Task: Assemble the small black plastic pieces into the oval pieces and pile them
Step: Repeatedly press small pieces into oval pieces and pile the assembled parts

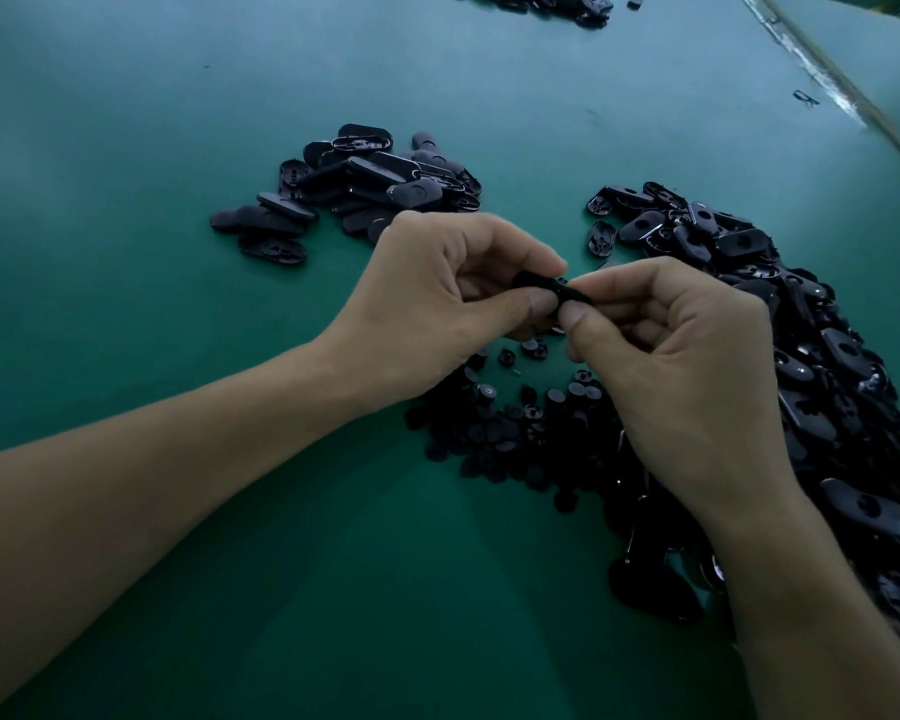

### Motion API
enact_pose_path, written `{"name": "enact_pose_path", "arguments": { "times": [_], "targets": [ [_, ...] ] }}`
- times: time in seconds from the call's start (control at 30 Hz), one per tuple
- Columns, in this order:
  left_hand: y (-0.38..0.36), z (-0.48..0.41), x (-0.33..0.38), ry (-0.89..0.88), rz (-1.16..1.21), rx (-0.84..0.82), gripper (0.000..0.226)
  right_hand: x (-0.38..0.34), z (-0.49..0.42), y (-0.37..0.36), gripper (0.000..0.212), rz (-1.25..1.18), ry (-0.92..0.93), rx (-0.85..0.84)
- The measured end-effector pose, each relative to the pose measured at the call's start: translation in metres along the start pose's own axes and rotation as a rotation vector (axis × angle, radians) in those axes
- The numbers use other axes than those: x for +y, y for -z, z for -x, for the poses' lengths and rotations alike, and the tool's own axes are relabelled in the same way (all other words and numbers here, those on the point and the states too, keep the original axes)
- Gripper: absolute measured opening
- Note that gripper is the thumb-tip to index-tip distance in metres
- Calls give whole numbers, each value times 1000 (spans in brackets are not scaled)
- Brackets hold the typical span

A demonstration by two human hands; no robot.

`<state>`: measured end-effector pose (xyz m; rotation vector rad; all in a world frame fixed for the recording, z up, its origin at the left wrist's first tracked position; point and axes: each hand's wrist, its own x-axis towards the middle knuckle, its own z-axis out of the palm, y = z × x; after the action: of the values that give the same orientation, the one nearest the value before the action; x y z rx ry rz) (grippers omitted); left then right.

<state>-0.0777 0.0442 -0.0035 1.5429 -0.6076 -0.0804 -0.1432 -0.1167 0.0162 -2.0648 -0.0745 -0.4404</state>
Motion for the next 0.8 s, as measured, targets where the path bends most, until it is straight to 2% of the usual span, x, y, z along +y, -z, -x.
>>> {"name": "enact_pose_path", "arguments": {
  "times": [0.27,0.57,0.8],
  "targets": [
    [0,2,2,-21,-14,15,23,-2,0,0,17,9,-5,35],
    [2,2,1,-53,-112,90,19,-1,-3,1,24,-69,-5,-18],
    [4,0,0,-53,-55,58,23,0,-3,1,21,-121,1,8]
  ]
}}
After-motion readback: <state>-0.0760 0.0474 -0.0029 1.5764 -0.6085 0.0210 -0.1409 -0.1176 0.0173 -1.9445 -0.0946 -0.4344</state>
